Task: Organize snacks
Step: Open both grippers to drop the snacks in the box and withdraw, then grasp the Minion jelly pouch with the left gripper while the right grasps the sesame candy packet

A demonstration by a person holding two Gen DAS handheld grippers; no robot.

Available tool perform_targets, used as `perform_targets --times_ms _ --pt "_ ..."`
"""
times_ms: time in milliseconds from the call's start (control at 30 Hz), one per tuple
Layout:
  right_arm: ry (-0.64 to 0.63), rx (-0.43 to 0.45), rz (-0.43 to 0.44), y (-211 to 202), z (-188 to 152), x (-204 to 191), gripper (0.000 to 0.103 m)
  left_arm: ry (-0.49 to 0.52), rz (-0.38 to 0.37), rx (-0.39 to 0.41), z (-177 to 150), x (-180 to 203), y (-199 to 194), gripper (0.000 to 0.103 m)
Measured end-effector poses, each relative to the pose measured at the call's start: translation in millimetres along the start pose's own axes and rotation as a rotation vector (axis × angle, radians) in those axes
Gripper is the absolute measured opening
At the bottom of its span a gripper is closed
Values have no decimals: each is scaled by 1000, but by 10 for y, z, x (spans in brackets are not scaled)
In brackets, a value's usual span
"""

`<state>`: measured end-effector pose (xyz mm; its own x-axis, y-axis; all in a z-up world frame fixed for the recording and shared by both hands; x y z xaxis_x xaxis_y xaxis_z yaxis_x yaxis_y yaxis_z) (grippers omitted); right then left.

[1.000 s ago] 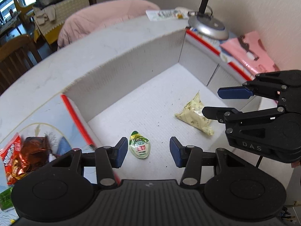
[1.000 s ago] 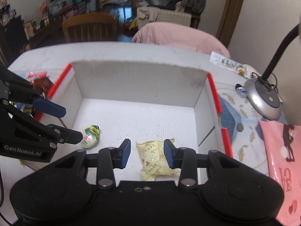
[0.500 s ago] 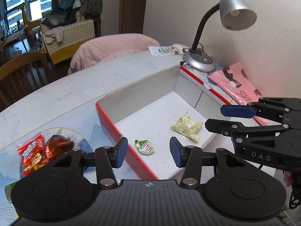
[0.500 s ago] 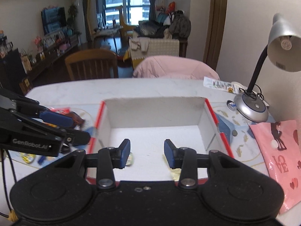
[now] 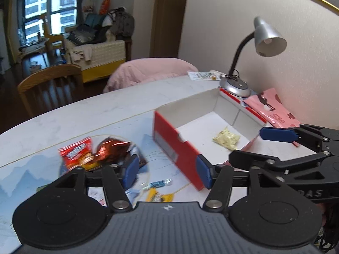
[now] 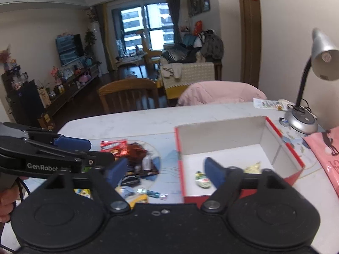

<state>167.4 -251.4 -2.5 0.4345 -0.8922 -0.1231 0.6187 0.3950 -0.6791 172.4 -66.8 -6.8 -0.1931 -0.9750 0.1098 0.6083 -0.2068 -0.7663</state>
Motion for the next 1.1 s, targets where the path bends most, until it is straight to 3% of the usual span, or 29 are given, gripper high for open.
perform_targets --times_ms 233,400,433,533,833,1100 --pt "-22 -23 28 90 -114 -398 93 -90 18 9 -305 -442 -230 65" --pt "-21 -52 40 207 -194 -555 98 -151 41 34 -494 -733 -346 81" --pt "-17 -52 43 211 -222 -569 103 -166 38 41 -532 -797 -365 83" --pt "-24 -61 66 286 -261 -646 103 -212 60 43 -626 -993 -383 84" --pt "-104 -160 41 676 -430 -718 103 -423 180 -50 -909 -1725 -172 84" --pt "-201 -260 64 1096 -591 -714 101 -586 173 -165 -1030 -2060 212 84"
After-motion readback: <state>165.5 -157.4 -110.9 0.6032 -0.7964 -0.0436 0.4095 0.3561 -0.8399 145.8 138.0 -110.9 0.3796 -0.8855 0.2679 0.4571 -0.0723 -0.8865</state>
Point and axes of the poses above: each gripper's, at about its wrist camera, not at the fingertips, and y roughly the way its jaws point, x to its right, z to its top, the point moved 2 cm from there along y, roughly the way its jaws point, and after that the axes turned 8 degrees about -x, right-handed, at the moved point
